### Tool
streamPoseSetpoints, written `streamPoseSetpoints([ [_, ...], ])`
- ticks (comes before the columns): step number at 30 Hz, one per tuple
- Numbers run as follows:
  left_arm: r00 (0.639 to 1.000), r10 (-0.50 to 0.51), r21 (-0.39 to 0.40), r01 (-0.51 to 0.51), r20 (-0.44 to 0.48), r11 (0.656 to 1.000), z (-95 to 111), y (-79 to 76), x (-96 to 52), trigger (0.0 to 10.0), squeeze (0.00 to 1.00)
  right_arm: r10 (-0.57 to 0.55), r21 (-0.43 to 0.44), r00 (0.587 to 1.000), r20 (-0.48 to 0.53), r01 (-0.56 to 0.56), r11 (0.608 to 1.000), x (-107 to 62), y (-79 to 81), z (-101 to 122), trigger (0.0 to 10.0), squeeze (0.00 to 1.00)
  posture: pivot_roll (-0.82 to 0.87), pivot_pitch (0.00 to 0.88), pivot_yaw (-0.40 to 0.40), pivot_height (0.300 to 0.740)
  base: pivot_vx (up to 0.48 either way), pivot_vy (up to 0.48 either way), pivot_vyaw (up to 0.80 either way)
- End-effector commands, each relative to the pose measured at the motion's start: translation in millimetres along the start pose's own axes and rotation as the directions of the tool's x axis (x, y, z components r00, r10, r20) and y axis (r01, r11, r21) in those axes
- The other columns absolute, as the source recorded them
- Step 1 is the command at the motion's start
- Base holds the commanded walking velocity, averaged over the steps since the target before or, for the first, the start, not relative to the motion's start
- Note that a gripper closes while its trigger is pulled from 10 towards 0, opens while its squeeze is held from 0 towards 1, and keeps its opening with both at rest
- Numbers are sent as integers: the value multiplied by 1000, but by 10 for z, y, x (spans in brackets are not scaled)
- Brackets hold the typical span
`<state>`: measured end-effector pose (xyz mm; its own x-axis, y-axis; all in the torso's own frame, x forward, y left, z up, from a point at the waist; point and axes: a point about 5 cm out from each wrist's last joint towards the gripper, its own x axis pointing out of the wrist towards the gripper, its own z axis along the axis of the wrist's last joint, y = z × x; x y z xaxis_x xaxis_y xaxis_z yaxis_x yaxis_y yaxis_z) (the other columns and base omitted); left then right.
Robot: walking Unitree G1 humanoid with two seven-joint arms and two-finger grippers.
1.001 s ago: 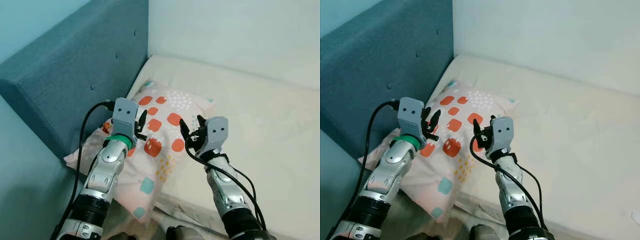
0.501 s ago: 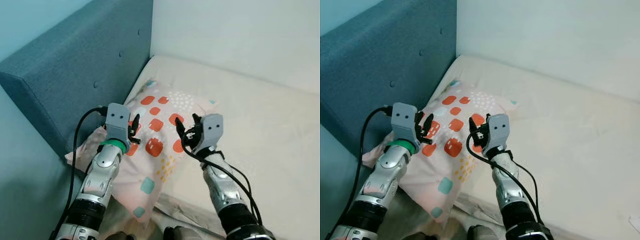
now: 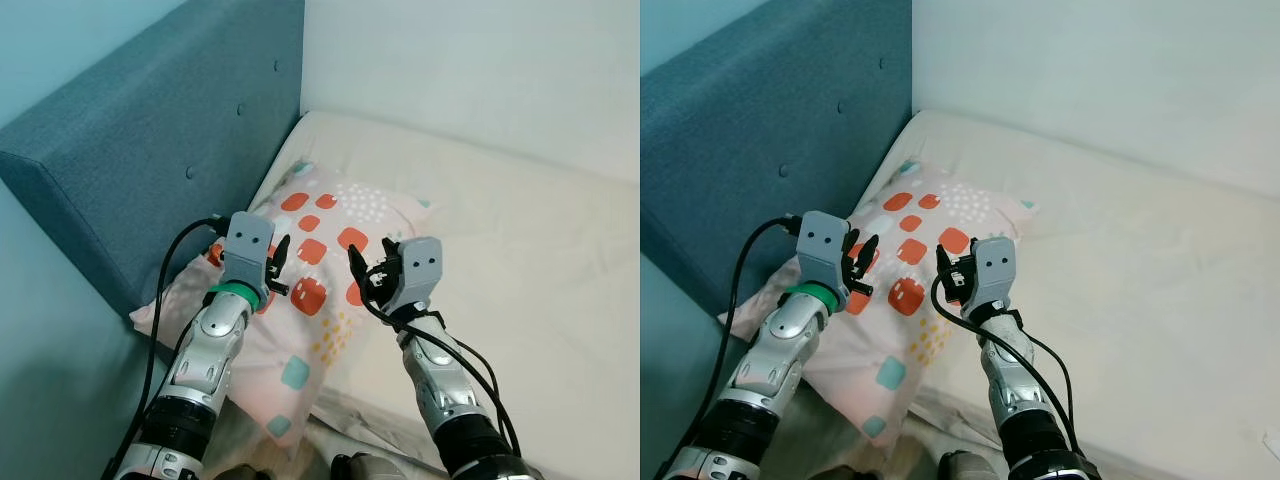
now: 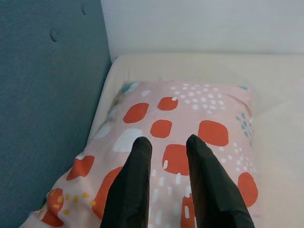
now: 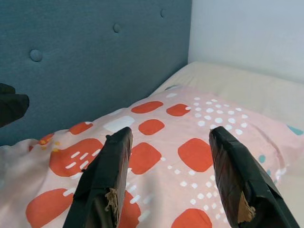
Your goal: Clean up the room
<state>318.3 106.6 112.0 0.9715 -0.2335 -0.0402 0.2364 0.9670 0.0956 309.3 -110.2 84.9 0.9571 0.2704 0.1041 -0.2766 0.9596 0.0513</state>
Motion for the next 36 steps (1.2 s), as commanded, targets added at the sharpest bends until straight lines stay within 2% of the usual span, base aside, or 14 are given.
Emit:
streamPoseSetpoints([
  [1,1000,-14,2,14,-4,1000,-27,-31,-3,10000,0,-19,10,1000,0,19,1000,-12,-34,-14,10000,0,-38,0,23,740,0,0,0],
  [8,1000,3,12,-3,4,1000,-57,11,-27,10000,0,-9,17,1000,0,9,1000,-22,-8,-25,10000,0,-29,0,14,740,0,0,0],
  [12,1000,6,-8,-6,-4,1000,-86,-12,-43,10000,0,-4,16,1000,1,4,1000,-13,-3,-26,10000,0,-28,0,21,740,0,0,0],
  [18,1000,-24,-49,24,-18,999,-54,-49,-11,10000,0,-28,19,1000,12,28,999,-1,-28,-16,10000,0,-43,0,44,740,0,0,0],
  [27,999,-40,-45,39,-16,998,-23,-60,36,10000,0,-16,16,1000,7,16,1000,-15,19,-36,10000,0,-37,0,40,740,0,0,0],
  [30,999,-32,-43,31,-15,999,-27,-63,23,10000,0,-29,18,1000,7,29,999,-6,-19,-28,10000,0,-27,0,37,740,0,0,0],
  [33,999,-24,-42,23,-29,999,-56,-38,-2,10000,0,-39,51,999,-1,39,998,4,-21,-37,10000,0,-33,0,36,740,0,0,-756],
  [36,999,-24,-47,22,-38,999,-67,-35,3,10000,0,-32,44,999,-6,32,999,-18,2,-59,10000,0,-28,0,31,740,0,0,-754],
])
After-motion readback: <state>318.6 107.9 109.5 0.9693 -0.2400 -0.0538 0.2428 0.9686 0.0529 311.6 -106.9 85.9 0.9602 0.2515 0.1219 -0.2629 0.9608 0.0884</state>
